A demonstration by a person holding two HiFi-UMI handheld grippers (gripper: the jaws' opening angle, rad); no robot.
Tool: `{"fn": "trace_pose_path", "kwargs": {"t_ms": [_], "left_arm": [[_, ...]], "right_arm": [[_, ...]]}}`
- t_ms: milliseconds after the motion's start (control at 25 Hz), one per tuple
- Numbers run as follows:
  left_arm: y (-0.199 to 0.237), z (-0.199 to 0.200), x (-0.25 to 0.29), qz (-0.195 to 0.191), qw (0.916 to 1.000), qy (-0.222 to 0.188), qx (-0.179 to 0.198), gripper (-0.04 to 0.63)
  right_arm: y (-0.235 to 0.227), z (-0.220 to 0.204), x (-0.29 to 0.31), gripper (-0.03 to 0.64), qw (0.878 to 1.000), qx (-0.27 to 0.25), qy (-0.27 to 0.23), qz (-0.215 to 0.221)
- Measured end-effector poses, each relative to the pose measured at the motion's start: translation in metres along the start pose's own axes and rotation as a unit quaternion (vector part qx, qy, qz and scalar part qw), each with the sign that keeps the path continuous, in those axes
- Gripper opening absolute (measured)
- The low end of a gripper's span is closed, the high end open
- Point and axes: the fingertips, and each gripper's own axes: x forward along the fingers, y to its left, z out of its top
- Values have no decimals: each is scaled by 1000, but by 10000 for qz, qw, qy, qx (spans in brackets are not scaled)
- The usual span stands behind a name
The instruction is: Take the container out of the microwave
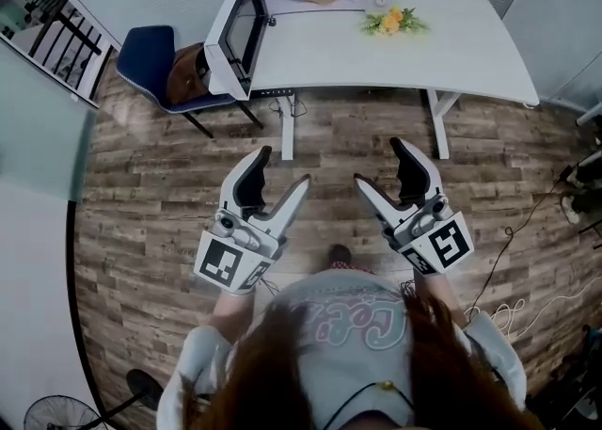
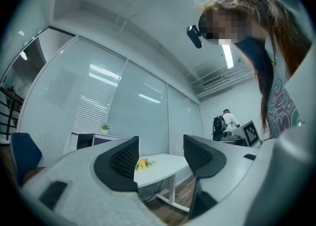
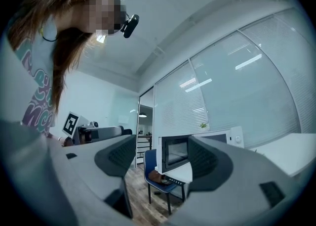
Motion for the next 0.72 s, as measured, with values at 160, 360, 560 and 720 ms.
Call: {"fn": "trace_pose_path", "kwargs": {"t_ms": [160, 360, 560, 720], "left_arm": [[0, -3, 25, 23, 10000, -81, -3, 255], [-6, -15, 41, 59, 10000, -27, -26, 255], [-6, -24, 44, 92, 9999, 86, -104, 255], [-4, -21, 50, 63, 9999, 77, -97, 255]], "right_arm": [[-17, 5, 6, 316, 9998, 4, -87, 162], [-29, -5, 5, 316, 9997, 22, -36, 255], [-33, -10, 9, 316, 9995, 92, -5, 286], [-39, -13, 9, 316, 9997, 70, 26, 222]]}}
